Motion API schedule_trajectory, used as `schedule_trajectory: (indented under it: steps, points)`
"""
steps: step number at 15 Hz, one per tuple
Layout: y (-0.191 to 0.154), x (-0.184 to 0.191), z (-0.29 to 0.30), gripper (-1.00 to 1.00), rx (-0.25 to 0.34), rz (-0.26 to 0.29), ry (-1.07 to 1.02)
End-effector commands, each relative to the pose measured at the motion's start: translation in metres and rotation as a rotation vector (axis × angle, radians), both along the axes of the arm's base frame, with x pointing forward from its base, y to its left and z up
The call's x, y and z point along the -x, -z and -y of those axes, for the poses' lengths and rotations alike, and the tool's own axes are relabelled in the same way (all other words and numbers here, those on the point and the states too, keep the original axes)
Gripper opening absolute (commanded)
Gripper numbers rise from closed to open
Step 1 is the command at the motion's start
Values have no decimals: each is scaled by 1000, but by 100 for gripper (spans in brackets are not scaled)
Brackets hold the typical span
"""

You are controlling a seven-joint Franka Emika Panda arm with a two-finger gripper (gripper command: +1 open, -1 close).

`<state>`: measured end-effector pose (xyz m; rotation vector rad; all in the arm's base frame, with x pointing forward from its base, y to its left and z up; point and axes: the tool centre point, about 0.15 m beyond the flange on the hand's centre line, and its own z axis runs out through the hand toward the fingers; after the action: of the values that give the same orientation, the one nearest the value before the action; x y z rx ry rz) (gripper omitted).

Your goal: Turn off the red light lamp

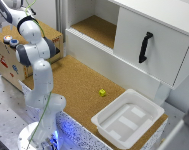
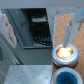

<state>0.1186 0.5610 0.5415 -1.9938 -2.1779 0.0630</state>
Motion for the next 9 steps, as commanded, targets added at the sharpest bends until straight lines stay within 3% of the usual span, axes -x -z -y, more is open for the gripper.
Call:
schedule_trajectory:
  steps: [1,5,9]
  points:
    - [-16,3,-35,-100,216,94,78]
    - [-6,-9,-43,-100,155,162,133]
    - [16,-14,-49,-100,116,143,139]
